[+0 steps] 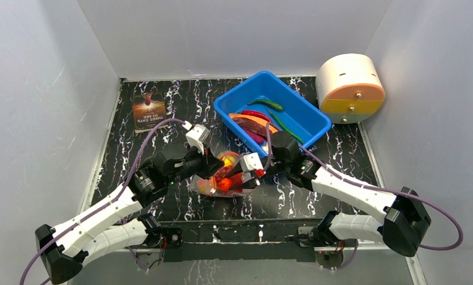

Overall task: Place the food in the zip-top bag and seal the zipper
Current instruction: Place the fake vegetable in the zipper food storage bag.

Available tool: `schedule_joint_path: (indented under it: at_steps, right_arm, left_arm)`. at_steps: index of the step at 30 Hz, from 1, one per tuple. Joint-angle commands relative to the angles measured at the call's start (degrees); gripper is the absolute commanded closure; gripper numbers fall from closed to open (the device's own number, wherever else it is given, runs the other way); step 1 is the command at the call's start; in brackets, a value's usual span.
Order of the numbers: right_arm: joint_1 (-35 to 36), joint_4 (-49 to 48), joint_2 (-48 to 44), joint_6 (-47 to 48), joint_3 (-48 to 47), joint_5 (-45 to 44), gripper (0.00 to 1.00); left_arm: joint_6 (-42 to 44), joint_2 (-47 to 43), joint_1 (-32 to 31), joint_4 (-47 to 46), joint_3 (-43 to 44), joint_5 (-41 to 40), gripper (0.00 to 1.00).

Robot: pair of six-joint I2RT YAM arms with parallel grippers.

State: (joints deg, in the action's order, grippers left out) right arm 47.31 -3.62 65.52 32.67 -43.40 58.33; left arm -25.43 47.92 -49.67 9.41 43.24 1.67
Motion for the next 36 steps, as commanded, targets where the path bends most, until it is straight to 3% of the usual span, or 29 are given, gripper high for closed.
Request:
schedule_joint_path:
  at_steps: [1, 12, 22, 29, 33, 36]
  right_arm:
    - [0.6, -4.0, 1.0, -0.2, -2.3, -5.8, 0.65]
    - [0.6, -4.4, 2.4, -2.8, 0.8, -13.6, 0.64]
    - [0.7, 4.0, 2.2, -3.6, -3.5, -16.5, 0.46]
    - [1.2, 6.5, -1.1, -5.6, -4.4, -14.5, 0.4]
    - [1.8, 8.2, -1.8, -7.5, -5.7, -14.5, 0.4]
    - [2.2, 8.6, -2.2, -8.8, -5.9, -14.7, 0.45]
  left_arm:
    - [1.0, -1.4, -0.1, -0.9, 2.0, 2.8, 1.0]
    - [1.2, -1.3, -0.1, -0.8, 2.0, 2.6, 1.0]
    - [0.7, -1.3, -0.1, -1.4, 1.6, 2.2, 1.0]
    - [0.5, -0.9, -0.1, -1.8, 1.4, 1.9, 1.0]
    - [0.5, -0.6, -0.1, -2.1, 1.3, 1.8, 1.0]
    - [0.5, -0.5, 0.0, -2.4, 1.5, 1.8, 1.0]
